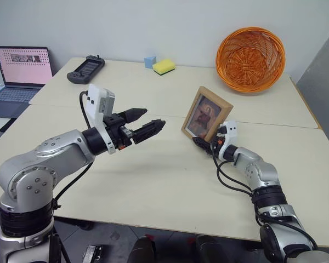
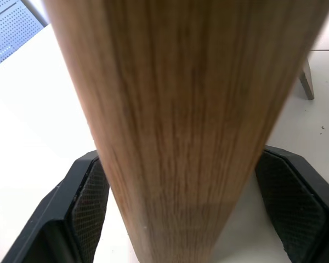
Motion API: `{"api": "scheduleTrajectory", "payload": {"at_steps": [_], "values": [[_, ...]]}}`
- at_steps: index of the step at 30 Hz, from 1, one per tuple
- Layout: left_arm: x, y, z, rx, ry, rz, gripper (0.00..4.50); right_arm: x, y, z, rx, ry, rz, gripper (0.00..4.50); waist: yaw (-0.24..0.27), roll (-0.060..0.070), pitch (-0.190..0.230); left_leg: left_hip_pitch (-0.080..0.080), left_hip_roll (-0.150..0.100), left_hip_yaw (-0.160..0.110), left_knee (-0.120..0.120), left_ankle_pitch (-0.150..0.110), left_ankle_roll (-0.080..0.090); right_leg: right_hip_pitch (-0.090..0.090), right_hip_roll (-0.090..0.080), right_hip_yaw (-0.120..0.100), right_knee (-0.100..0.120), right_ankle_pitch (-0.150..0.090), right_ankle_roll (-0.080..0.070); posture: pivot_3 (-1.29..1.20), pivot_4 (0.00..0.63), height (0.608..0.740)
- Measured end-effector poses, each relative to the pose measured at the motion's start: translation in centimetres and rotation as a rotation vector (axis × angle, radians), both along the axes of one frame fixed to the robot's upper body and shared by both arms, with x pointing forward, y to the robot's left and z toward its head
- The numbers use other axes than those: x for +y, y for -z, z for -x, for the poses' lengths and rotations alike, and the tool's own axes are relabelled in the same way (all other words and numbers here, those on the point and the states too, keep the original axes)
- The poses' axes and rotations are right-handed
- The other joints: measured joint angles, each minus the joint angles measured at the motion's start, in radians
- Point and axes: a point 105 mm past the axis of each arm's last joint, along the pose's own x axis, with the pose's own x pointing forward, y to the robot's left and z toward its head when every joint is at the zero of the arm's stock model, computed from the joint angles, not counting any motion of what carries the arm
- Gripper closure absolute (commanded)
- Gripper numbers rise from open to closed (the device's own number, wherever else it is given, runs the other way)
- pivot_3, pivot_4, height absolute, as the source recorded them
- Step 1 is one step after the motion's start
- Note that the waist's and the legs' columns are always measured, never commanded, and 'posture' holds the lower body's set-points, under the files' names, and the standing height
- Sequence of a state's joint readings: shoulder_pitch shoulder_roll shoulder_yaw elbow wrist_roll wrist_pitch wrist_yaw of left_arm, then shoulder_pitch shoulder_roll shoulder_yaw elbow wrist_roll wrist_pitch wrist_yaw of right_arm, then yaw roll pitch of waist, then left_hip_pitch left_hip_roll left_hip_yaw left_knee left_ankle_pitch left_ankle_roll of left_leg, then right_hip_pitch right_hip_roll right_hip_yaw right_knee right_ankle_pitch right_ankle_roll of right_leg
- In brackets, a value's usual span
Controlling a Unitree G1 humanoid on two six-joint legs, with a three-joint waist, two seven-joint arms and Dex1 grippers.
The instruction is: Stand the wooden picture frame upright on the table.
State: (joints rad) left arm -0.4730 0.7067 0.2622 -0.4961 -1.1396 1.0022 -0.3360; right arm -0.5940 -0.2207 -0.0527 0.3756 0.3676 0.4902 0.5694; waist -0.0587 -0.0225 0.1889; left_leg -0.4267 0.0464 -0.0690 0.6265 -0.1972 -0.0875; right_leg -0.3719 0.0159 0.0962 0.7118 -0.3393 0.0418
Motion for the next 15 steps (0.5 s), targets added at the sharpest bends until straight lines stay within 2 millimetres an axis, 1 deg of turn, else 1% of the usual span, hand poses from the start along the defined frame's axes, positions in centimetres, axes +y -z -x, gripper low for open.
{"api": "scheduleTrajectory", "payload": {"at_steps": [5, 8, 13, 15], "values": [[0.5, 0.5, 0.2, 0.01, 0.007, -0.046, 0.0, -0.5, 0.1, 0.9, -0.004, -0.022, 0.038, 0.41, 0.001, 0.0, 0.0, 0.0, 0.0, 0.0, -0.001, 0.0, 0.0, 0.0, 0.0, 0.0, -0.001, 0.0, 0.0, 0.0, 0.15, 0.74], [0.8, 1.7, 0.2, 0.046, 0.012, -0.075, 0.0, -1.5, 0.2, 1.8, 0.002, -0.019, 0.074, 0.41, 0.002, 0.0, 0.0, 0.0, 0.0, 0.0, -0.002, 0.0, 0.0, 0.0, 0.0, 0.0, -0.002, 0.0, 0.0, 0.0, 0.15, 0.74], [1.4, 2.8, -0.3, 0.062, -0.014, -0.095, 0.0, -3.2, 0.4, 3.2, 0.005, 0.008, 0.142, 0.41, 0.002, 0.0, 0.0, -0.001, 0.0, 0.0, -0.002, 0.0, 0.0, -0.001, 0.0, 0.0, -0.004, 0.0, 0.0, 0.0, 0.15, 0.74], [1.6, 3.0, -0.4, 0.065, -0.025, -0.098, 0.0, -3.6, 0.4, 3.5, 0.01, 0.025, 0.143, 0.41, 0.002, 0.0, 0.0, -0.001, 0.0, 0.0, -0.002, 0.0, 0.0, -0.001, 0.0, 0.0, -0.004, 0.0, 0.0, 0.0, 0.15, 0.74]]}}
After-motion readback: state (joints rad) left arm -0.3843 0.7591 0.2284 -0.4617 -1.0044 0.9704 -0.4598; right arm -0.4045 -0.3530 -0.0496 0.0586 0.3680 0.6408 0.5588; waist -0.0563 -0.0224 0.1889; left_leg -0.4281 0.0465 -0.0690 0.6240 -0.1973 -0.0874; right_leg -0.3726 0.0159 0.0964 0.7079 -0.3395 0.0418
